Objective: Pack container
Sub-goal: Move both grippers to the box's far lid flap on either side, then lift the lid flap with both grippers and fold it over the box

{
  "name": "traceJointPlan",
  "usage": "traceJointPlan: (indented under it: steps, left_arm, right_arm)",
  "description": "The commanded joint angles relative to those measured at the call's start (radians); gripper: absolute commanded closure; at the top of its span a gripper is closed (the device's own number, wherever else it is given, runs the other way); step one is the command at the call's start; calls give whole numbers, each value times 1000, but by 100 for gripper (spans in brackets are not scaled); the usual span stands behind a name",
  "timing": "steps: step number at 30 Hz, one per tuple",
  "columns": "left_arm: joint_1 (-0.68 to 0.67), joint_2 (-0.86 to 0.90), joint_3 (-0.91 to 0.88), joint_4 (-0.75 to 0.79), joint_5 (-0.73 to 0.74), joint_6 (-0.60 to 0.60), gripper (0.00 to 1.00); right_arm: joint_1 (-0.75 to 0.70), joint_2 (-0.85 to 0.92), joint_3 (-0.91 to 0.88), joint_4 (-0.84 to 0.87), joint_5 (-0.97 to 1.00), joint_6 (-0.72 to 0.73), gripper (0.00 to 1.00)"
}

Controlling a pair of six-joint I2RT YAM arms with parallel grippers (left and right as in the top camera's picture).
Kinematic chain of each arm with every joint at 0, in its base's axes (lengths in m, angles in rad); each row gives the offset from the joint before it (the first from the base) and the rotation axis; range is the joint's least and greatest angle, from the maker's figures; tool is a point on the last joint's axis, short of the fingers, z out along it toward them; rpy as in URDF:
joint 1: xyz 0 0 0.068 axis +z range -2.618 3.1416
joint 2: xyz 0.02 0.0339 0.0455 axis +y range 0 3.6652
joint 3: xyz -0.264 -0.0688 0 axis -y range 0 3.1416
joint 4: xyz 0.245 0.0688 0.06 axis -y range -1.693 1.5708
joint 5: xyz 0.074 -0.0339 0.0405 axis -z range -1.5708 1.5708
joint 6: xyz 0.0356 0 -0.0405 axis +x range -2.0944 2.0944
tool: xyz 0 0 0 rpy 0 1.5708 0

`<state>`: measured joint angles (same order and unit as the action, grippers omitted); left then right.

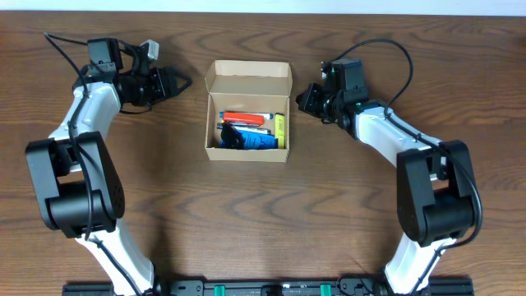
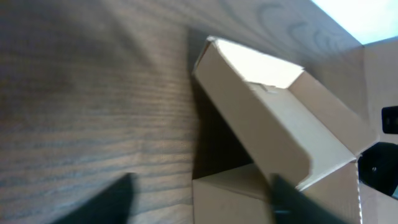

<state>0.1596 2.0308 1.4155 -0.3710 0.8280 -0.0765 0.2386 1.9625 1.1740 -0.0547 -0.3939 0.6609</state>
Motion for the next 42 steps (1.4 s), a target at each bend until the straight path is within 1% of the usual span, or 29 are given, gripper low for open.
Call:
traceJointPlan:
  steps: [1, 2, 3, 7, 12, 19, 23, 26, 33, 36, 42]
  left_arm:
    - [-3, 23, 19, -10, -31, -11, 76]
    - [-3, 26, 19, -10, -31, -19, 90]
    - [-3, 31, 19, -10, -31, -23, 94]
    - [-20, 61, 20, 7, -20, -46, 94]
    - [-79, 96, 21, 56, -20, -79, 94]
    - [-130, 135, 26, 127, -19, -141, 94]
    - [-135, 153, 32, 145, 11, -142, 94]
    - [-135, 154, 38, 150, 11, -142, 94]
    - [-143, 154, 50, 151, 21, -149, 94]
    - [-150, 154, 54, 151, 31, -149, 94]
    - [-154, 154, 58, 157, 59, -147, 94]
  right_arm:
    - [-8, 34, -5, 27, -22, 68, 99]
    - [-8, 38, -5, 36, -21, 73, 99]
    - [-8, 45, -5, 47, -21, 78, 98]
    - [-8, 67, -5, 101, -22, 112, 98]
    - [-9, 96, -5, 161, -19, 147, 98]
    - [-9, 105, -5, 188, 3, 180, 99]
    - [-9, 107, -5, 221, 3, 181, 98]
    - [-9, 119, -5, 240, 2, 230, 98]
    - [-9, 164, -4, 283, -37, 298, 98]
    - [-8, 167, -4, 297, -37, 301, 99]
    - [-8, 167, -4, 399, -75, 300, 98]
